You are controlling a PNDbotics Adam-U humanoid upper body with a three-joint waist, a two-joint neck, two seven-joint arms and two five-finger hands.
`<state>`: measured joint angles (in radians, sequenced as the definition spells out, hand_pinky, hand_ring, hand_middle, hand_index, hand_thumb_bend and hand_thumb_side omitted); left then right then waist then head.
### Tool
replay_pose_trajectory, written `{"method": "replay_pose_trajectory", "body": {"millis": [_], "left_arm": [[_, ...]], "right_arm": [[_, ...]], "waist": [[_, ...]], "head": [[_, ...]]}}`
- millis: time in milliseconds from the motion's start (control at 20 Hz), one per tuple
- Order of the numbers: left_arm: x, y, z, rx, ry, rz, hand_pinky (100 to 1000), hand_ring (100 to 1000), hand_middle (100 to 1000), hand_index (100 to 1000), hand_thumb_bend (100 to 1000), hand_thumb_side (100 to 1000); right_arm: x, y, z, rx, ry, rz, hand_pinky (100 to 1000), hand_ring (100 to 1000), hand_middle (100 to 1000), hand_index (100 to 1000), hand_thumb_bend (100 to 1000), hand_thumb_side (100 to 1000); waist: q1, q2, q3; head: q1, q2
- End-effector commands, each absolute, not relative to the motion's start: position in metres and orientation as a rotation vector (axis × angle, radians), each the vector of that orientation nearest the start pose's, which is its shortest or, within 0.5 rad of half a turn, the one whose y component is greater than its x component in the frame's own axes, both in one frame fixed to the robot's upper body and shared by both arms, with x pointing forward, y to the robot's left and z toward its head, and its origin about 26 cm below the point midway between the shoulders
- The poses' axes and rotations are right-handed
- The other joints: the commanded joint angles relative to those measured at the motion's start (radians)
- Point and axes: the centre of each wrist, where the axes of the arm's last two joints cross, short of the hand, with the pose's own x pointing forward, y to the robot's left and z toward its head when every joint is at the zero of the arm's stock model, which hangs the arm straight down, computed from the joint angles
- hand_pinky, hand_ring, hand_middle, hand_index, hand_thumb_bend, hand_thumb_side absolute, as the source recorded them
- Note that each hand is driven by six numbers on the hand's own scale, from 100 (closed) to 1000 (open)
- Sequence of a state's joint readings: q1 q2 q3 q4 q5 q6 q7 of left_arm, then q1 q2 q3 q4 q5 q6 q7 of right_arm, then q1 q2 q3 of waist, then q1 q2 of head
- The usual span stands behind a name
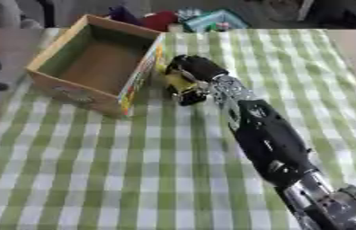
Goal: Pick up objects on the table and place them in the box.
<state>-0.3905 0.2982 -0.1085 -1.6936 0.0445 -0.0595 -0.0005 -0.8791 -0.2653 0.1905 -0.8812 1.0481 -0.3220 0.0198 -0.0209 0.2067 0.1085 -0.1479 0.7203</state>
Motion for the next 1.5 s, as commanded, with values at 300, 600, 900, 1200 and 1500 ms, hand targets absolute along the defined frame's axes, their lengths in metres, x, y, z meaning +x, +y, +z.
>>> {"method": "replay_pose_trajectory", "body": {"millis": [300, 600, 900, 1200, 1500], "left_arm": [[0.349, 0.24, 0.156, 0.034, -2.123, -0.407, 692, 847, 728, 684, 100, 519], [0.349, 0.24, 0.157, 0.034, -2.128, -0.409, 691, 847, 727, 684, 100, 511], [0.347, 0.233, 0.168, -0.004, -2.168, -0.425, 690, 845, 726, 684, 100, 482], [0.347, 0.224, 0.179, -0.05, -2.204, -0.439, 690, 844, 725, 684, 100, 469], [0.346, 0.21, 0.196, -0.119, -2.261, -0.456, 689, 842, 724, 684, 100, 449]], "right_arm": [[0.472, -0.225, 0.169, -0.946, -1.877, 1.421, 100, 143, 228, 330, 100, 201], [0.468, -0.227, 0.196, -0.954, -1.948, 1.378, 100, 141, 221, 325, 100, 198], [0.469, -0.224, 0.229, -0.972, -2.035, 1.346, 100, 142, 222, 325, 100, 172], [0.473, -0.216, 0.24, -0.96, -2.064, 1.345, 100, 141, 221, 325, 100, 169], [0.477, -0.207, 0.238, -0.914, -2.058, 1.388, 100, 141, 220, 325, 100, 199]], "waist": [[0.001, -0.026, -0.008], [-0.001, -0.03, -0.006], [-0.004, -0.034, 0.032], [-0.004, -0.033, 0.078], [-0.004, -0.01, 0.174]], "head": [[0.009, -0.003], [0.011, -0.003], [-0.006, -0.01], [-0.03, -0.019], [-0.087, -0.056]]}}
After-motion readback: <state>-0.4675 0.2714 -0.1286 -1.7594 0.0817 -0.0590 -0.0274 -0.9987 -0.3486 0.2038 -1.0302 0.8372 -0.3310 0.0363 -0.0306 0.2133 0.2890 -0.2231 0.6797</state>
